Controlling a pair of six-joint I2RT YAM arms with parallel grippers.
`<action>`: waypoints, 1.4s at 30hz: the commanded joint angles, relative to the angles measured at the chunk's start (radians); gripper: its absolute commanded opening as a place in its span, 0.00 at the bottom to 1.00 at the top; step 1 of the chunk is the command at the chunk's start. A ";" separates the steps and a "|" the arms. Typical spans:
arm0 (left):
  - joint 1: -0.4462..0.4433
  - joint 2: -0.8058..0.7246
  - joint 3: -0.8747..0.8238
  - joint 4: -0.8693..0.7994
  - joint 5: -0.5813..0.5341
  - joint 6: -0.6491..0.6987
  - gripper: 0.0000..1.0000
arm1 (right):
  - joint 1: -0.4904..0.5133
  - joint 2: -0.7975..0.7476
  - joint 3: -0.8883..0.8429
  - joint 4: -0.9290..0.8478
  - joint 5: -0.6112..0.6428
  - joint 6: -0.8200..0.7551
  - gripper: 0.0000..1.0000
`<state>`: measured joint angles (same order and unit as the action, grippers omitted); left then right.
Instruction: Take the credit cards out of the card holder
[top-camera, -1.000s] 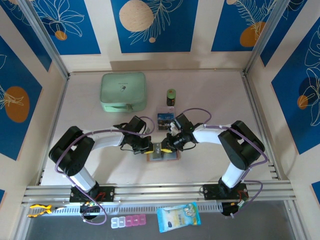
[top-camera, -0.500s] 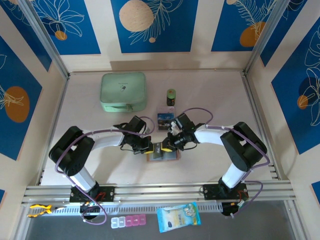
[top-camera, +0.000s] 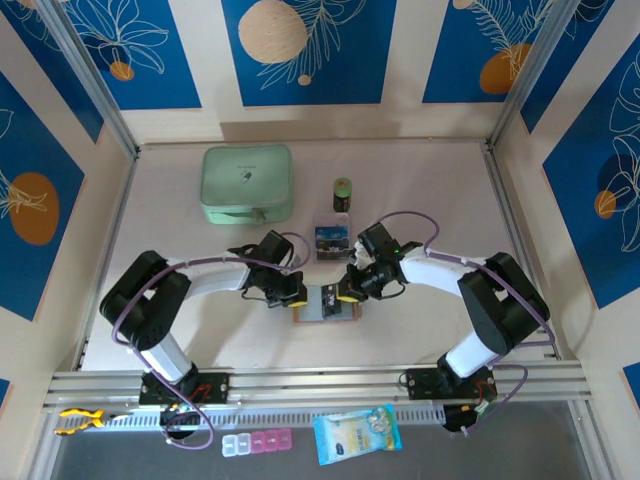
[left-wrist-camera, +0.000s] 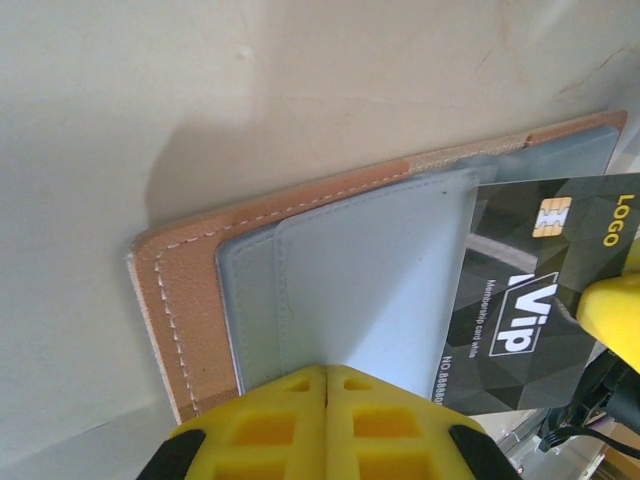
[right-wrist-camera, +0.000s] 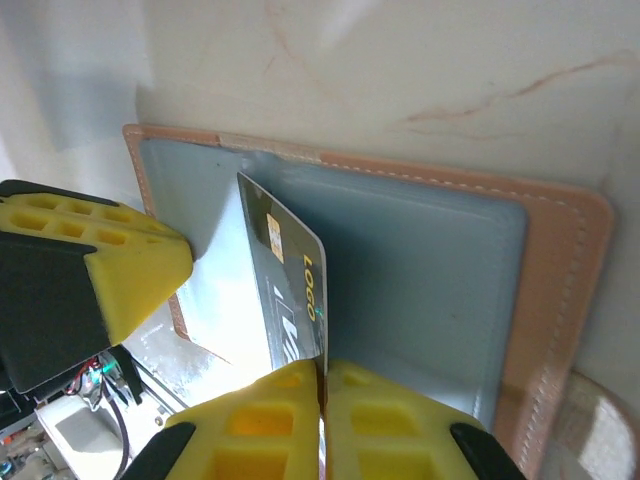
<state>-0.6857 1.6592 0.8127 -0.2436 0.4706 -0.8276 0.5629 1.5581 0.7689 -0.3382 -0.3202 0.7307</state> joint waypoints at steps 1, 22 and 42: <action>-0.005 0.027 0.013 -0.046 -0.012 0.025 0.00 | -0.002 -0.024 0.044 -0.133 0.056 -0.058 0.08; -0.032 0.087 0.044 -0.003 0.031 0.012 0.00 | 0.084 0.050 0.114 -0.142 0.101 -0.034 0.07; -0.021 -0.009 0.047 -0.062 -0.039 0.028 0.03 | 0.035 -0.064 0.203 -0.329 0.150 -0.141 0.07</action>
<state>-0.7136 1.6764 0.8574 -0.2634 0.4545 -0.8272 0.6132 1.5269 0.9302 -0.5819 -0.1860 0.6453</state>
